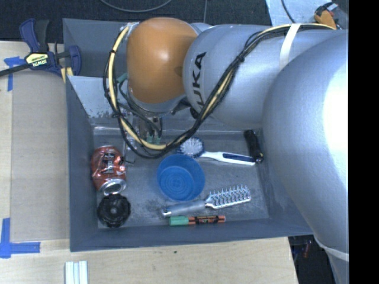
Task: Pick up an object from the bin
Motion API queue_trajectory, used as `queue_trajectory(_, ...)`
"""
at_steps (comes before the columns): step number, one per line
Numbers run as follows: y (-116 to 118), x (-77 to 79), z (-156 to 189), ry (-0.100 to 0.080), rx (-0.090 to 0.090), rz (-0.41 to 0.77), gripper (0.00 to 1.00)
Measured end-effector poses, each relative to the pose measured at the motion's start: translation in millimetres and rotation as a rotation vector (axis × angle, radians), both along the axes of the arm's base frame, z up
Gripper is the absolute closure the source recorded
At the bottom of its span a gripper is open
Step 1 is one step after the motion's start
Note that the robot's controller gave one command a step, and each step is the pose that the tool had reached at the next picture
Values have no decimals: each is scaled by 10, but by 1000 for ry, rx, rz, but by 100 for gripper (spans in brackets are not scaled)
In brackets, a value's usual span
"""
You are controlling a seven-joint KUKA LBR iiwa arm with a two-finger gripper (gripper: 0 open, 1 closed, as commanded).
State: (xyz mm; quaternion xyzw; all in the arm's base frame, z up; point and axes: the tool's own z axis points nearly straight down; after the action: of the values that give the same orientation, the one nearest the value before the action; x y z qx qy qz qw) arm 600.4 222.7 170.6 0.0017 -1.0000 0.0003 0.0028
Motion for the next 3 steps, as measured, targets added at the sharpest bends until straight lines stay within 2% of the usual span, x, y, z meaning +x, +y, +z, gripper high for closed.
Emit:
queue_trajectory(1, -12, 22, 54, -8, 2, -4, 0)
queue_trajectory(2, 210, 20, -940, -16, 1, 21, 0)
queue_trajectory(3, 226, 86, -389, -16, 4, 68, 0)
